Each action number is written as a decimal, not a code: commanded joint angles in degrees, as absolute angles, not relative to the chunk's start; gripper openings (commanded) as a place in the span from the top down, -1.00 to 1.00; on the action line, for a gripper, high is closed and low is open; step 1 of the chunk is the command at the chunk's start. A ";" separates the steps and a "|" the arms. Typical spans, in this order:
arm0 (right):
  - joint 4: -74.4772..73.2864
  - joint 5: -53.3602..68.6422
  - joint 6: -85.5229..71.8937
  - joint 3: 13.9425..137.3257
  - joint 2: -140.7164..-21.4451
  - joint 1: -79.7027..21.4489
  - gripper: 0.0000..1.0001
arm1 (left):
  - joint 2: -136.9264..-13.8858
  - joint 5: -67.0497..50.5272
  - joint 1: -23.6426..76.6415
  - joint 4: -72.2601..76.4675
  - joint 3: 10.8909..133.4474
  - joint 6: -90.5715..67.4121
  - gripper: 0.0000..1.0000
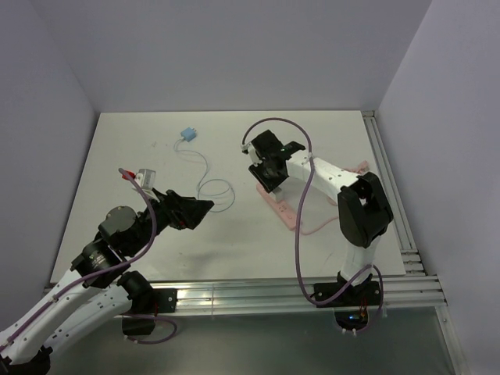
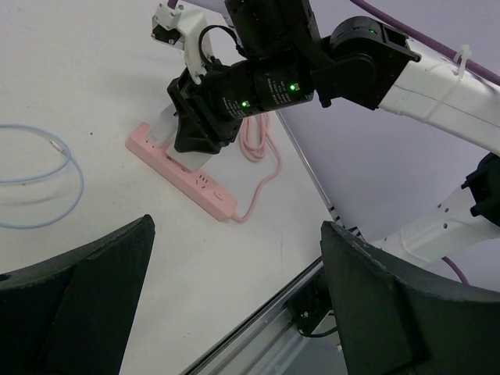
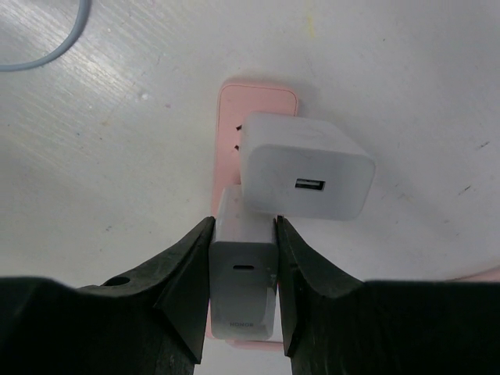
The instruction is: Insert the plug
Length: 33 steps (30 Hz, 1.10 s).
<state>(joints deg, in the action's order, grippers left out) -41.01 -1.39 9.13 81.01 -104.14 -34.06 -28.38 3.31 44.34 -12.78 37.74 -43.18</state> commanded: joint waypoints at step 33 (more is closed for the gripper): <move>-28.92 0.27 1.24 61.71 -104.69 -31.37 1.00 | -27.86 2.99 44.21 -11.16 37.79 -44.47 -0.83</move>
